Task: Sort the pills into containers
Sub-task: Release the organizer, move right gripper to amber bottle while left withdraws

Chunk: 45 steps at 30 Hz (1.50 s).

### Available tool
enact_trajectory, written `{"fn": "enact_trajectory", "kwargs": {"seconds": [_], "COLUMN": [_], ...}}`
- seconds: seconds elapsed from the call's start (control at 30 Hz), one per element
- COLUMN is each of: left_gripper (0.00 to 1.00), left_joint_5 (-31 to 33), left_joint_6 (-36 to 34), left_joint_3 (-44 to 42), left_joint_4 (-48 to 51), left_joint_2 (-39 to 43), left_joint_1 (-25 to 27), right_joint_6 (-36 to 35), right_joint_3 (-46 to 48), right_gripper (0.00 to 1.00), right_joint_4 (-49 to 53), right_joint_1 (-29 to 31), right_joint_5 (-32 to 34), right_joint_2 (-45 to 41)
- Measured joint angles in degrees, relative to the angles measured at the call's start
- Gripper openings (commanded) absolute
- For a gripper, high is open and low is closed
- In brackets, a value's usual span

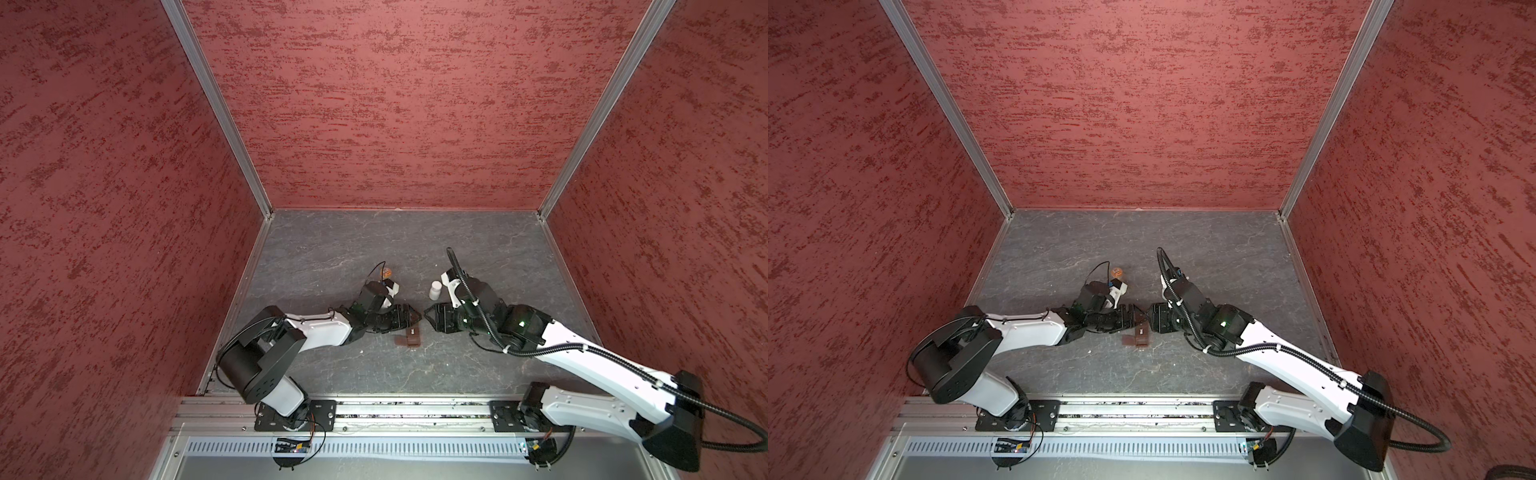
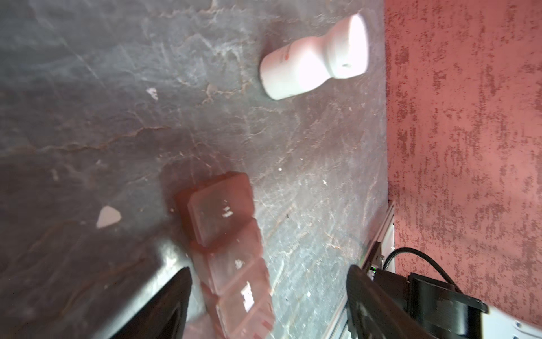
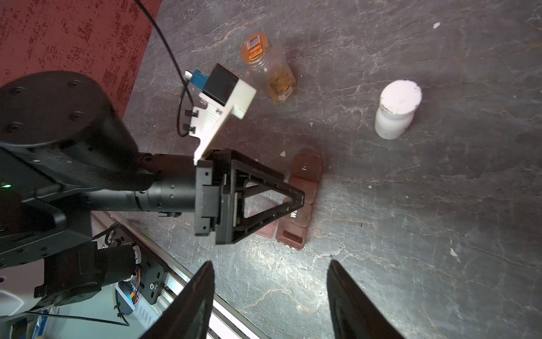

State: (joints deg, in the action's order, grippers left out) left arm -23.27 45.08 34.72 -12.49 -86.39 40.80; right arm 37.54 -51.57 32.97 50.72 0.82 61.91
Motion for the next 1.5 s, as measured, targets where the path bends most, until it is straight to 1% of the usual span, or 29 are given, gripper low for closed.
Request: {"fn": "enact_trajectory", "kwargs": {"seconds": [0.13,0.23,0.3,0.43,0.53,0.63,0.73,0.83,1.0,1.2,1.37,1.5], "left_gripper": [0.84,0.84,0.83,0.82,0.82,0.82,0.82,0.82,0.82,0.82,0.82,0.82], "left_joint_5": [4.09,9.66,13.75,23.41,28.33,31.19,32.83,33.83,34.95,35.36,35.36,35.34], "left_joint_6": [-2.4,-4.98,-6.56,-9.92,-11.3,-11.63,-11.58,-11.52,-11.52,-11.56,-11.96,-12.0], "left_joint_3": [-0.24,-0.24,-0.24,-1.88,-4.59,-7.13,-9.18,-10.49,-11.69,-12.68,-13.51,-14.16], "left_joint_4": [5.97,11.82,15.34,21.4,25.14,28.26,31.19,33.46,35.54,36.11,36.57,36.98], "left_joint_2": [10.78,21.42,28.04,42.66,51.87,57.99,61.92,63.93,64.46,64.46,64.74,65.42], "left_joint_1": [0.04,0.04,0.02,-1.01,-3.56,-5.95,-7.96,-9.2,-10.08,-11.02,-11.8,-12.26], "right_joint_6": [0.44,1.01,1.25,1.42,1.29,0.96,0.04,-1.11,-3.34,-5.57,-6.6,-6.86], "right_joint_3": [-0.74,-3.32,-6.19,-14.38,-21.05,-26.91,-33.46,-41.24,-54.21,-69.7,-79.62,-82.14], "right_gripper": [0.65,0.66,0.66,0.65,0.65,0.66,0.7,0.72,0.75,0.76,0.7,0.66], "right_joint_4": [0.81,1.97,2.69,4.98,6.86,8.55,11.52,15.52,21.92,29.99,34.82,36.52], "right_joint_1": [-0.24,-0.66,-0.9,-1.05,-1.07,-1.07,-1.07,-1.07,-1.07,-1.18,-1.99,-3.19], "right_joint_5": [1.01,1.18,1.55,3.08,3.96,4.63,5.11,6.14,8.13,11.02,11.32,11.08], "right_joint_2": [0.07,1.46,3.85,12.22,19.85,27.1,33.92,40.33,50.49,61.99,69.31,71.69]}}
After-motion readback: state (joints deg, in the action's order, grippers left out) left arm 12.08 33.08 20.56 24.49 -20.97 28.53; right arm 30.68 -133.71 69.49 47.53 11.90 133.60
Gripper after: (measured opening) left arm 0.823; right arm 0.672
